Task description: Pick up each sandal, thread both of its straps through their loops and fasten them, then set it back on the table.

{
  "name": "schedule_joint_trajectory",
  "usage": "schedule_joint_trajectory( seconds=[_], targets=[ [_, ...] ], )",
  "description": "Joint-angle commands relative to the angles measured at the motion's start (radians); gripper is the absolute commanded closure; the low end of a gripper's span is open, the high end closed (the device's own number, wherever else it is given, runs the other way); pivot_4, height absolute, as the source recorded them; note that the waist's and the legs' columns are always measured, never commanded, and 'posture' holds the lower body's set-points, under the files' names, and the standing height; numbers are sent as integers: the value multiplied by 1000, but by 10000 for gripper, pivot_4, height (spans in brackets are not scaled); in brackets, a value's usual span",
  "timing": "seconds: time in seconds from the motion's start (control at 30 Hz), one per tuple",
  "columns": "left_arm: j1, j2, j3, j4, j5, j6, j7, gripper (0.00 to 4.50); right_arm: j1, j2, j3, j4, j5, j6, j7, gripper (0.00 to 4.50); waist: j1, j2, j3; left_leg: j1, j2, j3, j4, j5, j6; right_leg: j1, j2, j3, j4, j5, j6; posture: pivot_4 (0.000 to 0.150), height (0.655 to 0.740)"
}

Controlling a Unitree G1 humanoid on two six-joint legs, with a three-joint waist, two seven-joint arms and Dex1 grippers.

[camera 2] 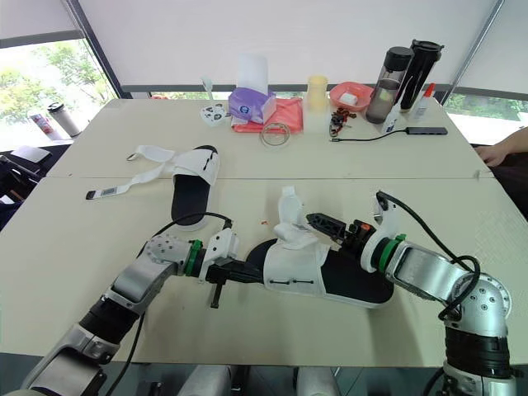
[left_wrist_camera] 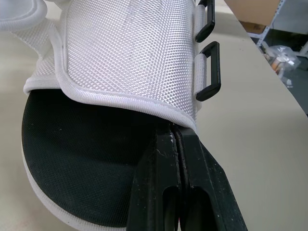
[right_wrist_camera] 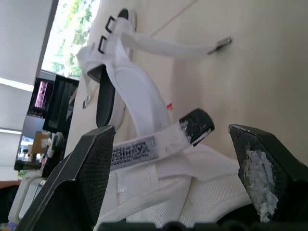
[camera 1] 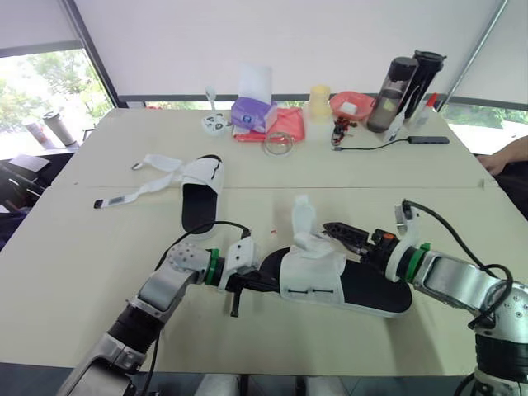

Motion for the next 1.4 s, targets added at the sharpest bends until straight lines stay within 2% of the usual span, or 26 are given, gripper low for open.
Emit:
schedule_joint_trajectory(
  seconds=[0.03,0.23,0.27,0.33,0.47,0.53,0.73,0.87,1.0,1.17,1.27,1.33,1.4],
  targets=[
    [13,5,-14,-5,14,5,1,45000,-24,-19,28,2,57,-33,-1,4979,-1,0,0,0,0,0,0,0,0,0,0,0,0,0,0,1500,7400],
    [19,7,-10,-13,12,10,10,45000,-55,-40,68,28,57,-44,17,4979,0,0,0,0,0,0,0,0,0,0,0,0,0,0,0,1500,7400],
    [24,11,-9,-20,11,12,10,45000,-57,-40,73,26,57,-50,17,7306,0,0,0,0,0,0,0,0,0,0,0,0,0,0,0,1500,7400],
    [30,15,-7,-29,9,15,11,45000,-60,-52,89,19,57,-58,19,12892,0,0,0,0,0,0,0,0,0,0,0,0,0,0,0,1500,7400],
    [33,17,-7,-35,9,19,14,45000,-54,-62,101,7,41,-84,28,32100,0,0,0,0,0,0,0,0,0,0,0,0,0,0,0,1500,7400],
    [33,18,-8,-37,9,19,14,45000,-50,-62,98,1,22,-100,36,43684,0,0,0,0,0,0,0,0,0,0,0,0,0,0,0,1500,7400],
    [23,29,-27,-32,30,-7,-3,45000,-39,-76,86,-24,6,-120,63,44456,0,0,0,0,0,0,0,0,0,-1,0,0,-1,0,0,1500,7400],
    [6,52,-70,-13,80,-63,-32,45000,-78,-123,43,-120,-184,-147,211,44456,1,0,0,-1,0,0,-1,0,0,-2,0,0,-1,0,0,1500,7400],
    [-2,54,-77,7,77,-68,-43,45000,-110,-153,17,-195,-293,-183,333,44456,0,0,0,-1,0,0,-1,0,0,-1,1,0,-1,0,0,1500,7400],
    [-24,50,-75,48,73,-77,-62,45000,-139,-244,29,-403,-476,-215,560,44456,1,0,0,-1,1,0,-2,0,0,-2,1,0,-1,0,0,1500,7400],
    [-40,41,-70,72,63,-71,-77,45000,-105,-333,84,-579,-665,-250,714,44456,2,0,0,-1,1,0,-2,0,0,-2,1,0,-2,0,0,1500,7400],
    [-49,37,-69,89,65,-76,-84,45000,-83,-359,101,-631,-756,-284,769,44456,2,-1,0,-1,1,0,-2,0,0,-2,1,-1,-2,0,0,1500,7400],
    [-59,35,-67,101,65,-81,-92,45000,-52,-431,153,-721,-992,-378,846,44456,3,0,0,-1,1,0,-2,0,0,-1,0,-1,-3,0,0,1500,7400]
  ],
)
